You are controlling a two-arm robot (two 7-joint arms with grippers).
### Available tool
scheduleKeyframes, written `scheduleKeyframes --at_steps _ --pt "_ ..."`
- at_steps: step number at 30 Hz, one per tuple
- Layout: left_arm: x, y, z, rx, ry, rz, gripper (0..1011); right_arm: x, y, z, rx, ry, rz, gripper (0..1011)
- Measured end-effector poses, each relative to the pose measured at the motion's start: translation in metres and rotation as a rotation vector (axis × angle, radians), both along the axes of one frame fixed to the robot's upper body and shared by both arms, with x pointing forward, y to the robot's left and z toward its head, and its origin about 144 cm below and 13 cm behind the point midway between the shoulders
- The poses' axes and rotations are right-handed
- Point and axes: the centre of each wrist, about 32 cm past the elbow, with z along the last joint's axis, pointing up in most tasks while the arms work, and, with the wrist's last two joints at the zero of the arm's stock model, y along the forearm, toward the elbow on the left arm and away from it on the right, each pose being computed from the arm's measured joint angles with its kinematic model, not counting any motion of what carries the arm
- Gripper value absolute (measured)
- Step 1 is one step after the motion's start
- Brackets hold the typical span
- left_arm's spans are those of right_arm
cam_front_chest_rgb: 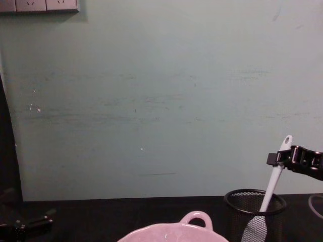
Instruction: Use the one hand to pick up the spoon and stir the clear water in the bowl.
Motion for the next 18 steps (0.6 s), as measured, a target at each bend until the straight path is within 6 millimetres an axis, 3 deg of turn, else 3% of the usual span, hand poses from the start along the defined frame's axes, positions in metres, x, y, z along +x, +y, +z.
scheduleKeyframes --at_steps 10,18 --pt "0.0 0.0 0.0 0.0 0.0 0.0 1011 -0.006 -0.001 0.004 -0.059 -0.111 0.001 114" --pt "0.0 0.0 0.0 0.0 0.0 0.0 1011 -0.014 -0.004 0.026 -0.111 -0.191 0.034 114"
